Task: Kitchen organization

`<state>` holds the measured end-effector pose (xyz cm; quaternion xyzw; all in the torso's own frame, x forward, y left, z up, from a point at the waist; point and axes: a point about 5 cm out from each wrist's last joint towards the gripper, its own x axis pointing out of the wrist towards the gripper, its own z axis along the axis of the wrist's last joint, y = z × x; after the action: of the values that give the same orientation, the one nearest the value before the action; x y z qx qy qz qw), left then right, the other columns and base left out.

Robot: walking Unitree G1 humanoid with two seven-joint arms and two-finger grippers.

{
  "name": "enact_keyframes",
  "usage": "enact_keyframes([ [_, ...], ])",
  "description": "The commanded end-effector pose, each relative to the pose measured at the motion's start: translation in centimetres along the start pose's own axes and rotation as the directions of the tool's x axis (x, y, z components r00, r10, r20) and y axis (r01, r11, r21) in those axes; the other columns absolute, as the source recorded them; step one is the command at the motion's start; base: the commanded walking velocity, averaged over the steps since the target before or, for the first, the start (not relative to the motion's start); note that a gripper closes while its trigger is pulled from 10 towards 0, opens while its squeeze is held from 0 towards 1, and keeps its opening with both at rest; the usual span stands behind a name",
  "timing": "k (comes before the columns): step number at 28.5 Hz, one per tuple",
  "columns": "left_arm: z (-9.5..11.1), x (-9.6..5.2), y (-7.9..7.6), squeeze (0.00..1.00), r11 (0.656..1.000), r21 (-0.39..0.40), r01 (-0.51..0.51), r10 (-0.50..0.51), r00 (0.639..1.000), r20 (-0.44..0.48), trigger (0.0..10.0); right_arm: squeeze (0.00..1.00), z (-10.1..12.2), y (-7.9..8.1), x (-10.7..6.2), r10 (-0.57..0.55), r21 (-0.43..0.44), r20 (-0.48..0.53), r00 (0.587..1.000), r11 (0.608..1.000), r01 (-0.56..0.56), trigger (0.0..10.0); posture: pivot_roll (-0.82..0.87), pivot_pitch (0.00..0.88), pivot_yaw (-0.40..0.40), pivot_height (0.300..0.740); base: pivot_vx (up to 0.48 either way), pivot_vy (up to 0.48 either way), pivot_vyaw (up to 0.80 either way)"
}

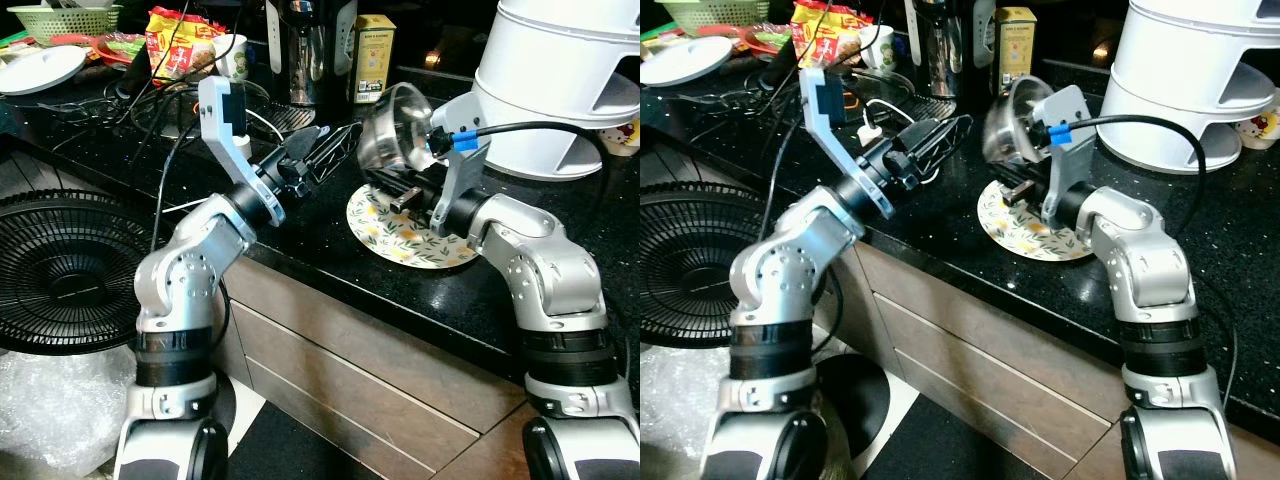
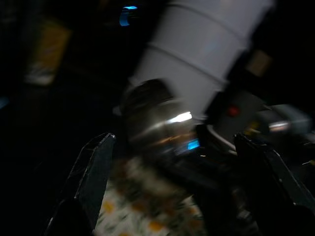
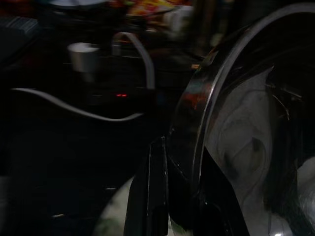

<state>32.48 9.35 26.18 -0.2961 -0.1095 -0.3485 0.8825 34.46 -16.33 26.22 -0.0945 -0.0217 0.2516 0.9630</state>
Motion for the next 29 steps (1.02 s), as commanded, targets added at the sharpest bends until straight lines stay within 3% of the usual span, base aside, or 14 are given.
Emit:
enact_keyframes([
  [1,-0.4,-1.1,1.5,0.00,0.993,-0.021,-0.114,0.114,0.993,0.011,10.0,0.00,1.6,-1.1,-0.2,-0.069,-0.080,0.061,0.996,0.994,0.074,10.0,-0.03,0.023,0.023,0.740,0.000,0.000,0.00],
  [4,-0.6,-1.8,2.4,0.00,0.985,0.008,-0.170,0.170,0.985,0.007,10.0,0.00,1.7,-1.5,-0.2,-0.093,-0.093,0.057,0.994,0.991,0.098,10.0,-0.03,0.023,0.023,0.740,0.000,0.000,0.00],
  [5,-0.7,-2.4,3.3,0.00,0.974,0.016,-0.224,0.224,0.974,0.010,10.0,0.00,1.7,-1.9,-0.3,-0.121,-0.133,0.042,0.992,0.983,0.126,10.0,-0.03,0.026,0.020,0.740,0.000,0.000,0.00],
  [6,-0.4,-3.6,5.0,0.00,0.944,-0.028,-0.328,0.329,0.943,0.043,10.0,0.00,1.3,-2.8,-0.5,-0.187,-0.193,-0.006,0.982,0.964,0.182,10.0,-0.03,0.022,0.017,0.740,0.000,0.000,0.00],
  [8,-0.3,-4.1,5.3,0.00,0.936,-0.034,-0.350,0.352,0.935,0.049,10.0,0.00,1.0,-3.5,-0.8,-0.216,-0.233,-0.048,0.975,0.952,0.200,10.0,-0.03,0.025,0.015,0.740,0.000,0.000,0.00],
  [10,-0.3,-4.2,5.2,0.00,0.937,-0.028,-0.348,0.349,0.936,0.046,10.0,0.00,0.9,-3.7,-0.9,-0.219,-0.240,-0.057,0.974,0.950,0.200,10.0,-0.03,0.025,0.015,0.740,0.000,0.000,0.00],
  [15,-0.8,-3.8,4.9,0.00,0.942,-0.074,-0.326,0.328,0.945,0.015,10.0,0.00,0.0,-4.8,-2.2,-0.207,-0.317,-0.225,0.952,0.940,0.130,10.0,-0.04,0.020,0.012,0.740,0.000,0.000,0.00],
  [20,-0.7,-3.3,4.9,0.00,0.946,-0.088,-0.311,0.313,0.950,0.005,10.0,0.00,-0.5,-4.9,-2.8,-0.181,-0.304,-0.299,0.937,0.949,0.087,10.0,-0.04,0.019,0.010,0.740,0.000,0.000,0.00],
  [23,0.2,-3.0,5.0,0.00,0.943,-0.138,-0.301,0.309,0.951,0.035,10.0,0.00,-1.6,-4.9,-3.3,-0.185,-0.306,-0.378,0.907,0.950,0.066,10.0,-0.04,0.024,0.016,0.740,0.000,0.000,0.00],
  [29,0.1,-2.9,5.0,0.00,0.944,-0.140,-0.298,0.304,0.952,0.024,10.0,0.00,-2.5,-4.6,-3.5,-0.169,-0.278,-0.442,0.881,0.960,0.045,10.0,-0.04,0.028,0.014,0.740,0.000,0.000,0.00],
])
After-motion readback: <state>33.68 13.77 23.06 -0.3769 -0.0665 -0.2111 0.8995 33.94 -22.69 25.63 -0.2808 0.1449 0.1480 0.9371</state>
